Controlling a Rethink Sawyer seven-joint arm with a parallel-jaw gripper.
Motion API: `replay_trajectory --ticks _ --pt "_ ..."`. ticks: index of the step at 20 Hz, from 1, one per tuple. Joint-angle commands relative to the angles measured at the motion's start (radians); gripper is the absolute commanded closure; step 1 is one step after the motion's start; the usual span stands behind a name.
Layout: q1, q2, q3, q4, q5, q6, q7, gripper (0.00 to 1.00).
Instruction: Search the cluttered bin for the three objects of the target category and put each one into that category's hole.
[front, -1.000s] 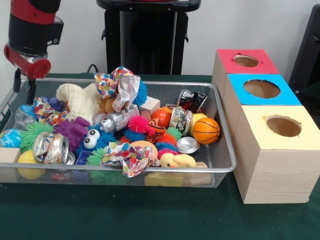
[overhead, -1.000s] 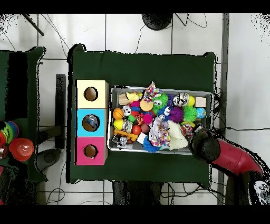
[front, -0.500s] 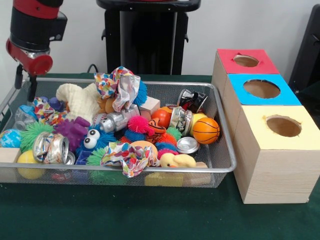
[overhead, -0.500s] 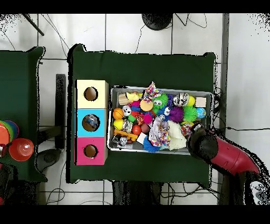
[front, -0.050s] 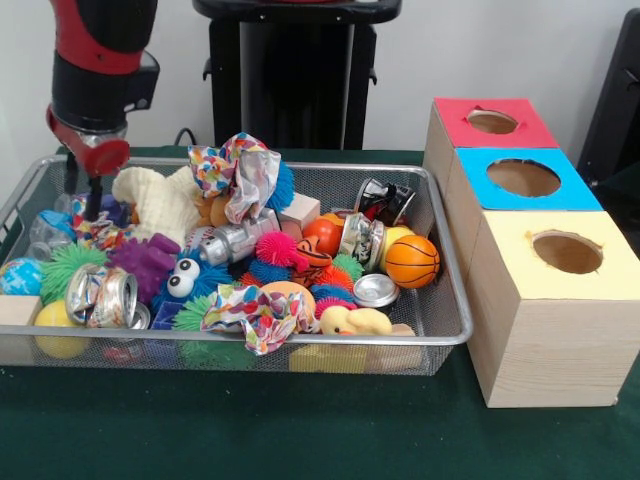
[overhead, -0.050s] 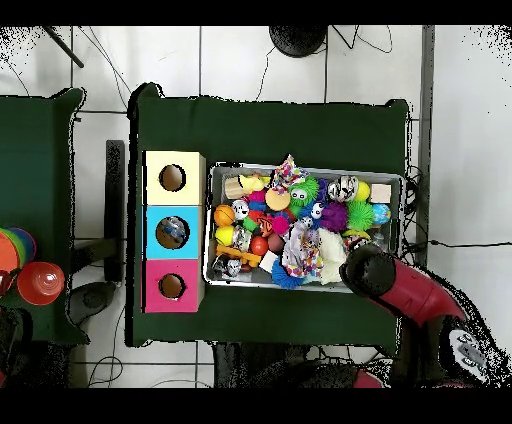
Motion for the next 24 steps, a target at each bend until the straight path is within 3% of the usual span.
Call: replay_trajectory --ticks 1,7,14,19,24 --pt "0.006 0.140 -0.002 -0.052 0.103 0.025 0.227 0.00" --pt "0.022 0.202 -0.042 -0.100 0.284 0.263 0.323 0.00" --pt "0.031 0.218 -0.050 -0.115 0.392 0.295 0.342 0.00" --pt "0.057 0.168 -0.068 -0.074 0.429 0.352 0.355 0.00" --pt "0.095 0.084 -0.095 -0.014 0.438 0.469 0.378 0.00"
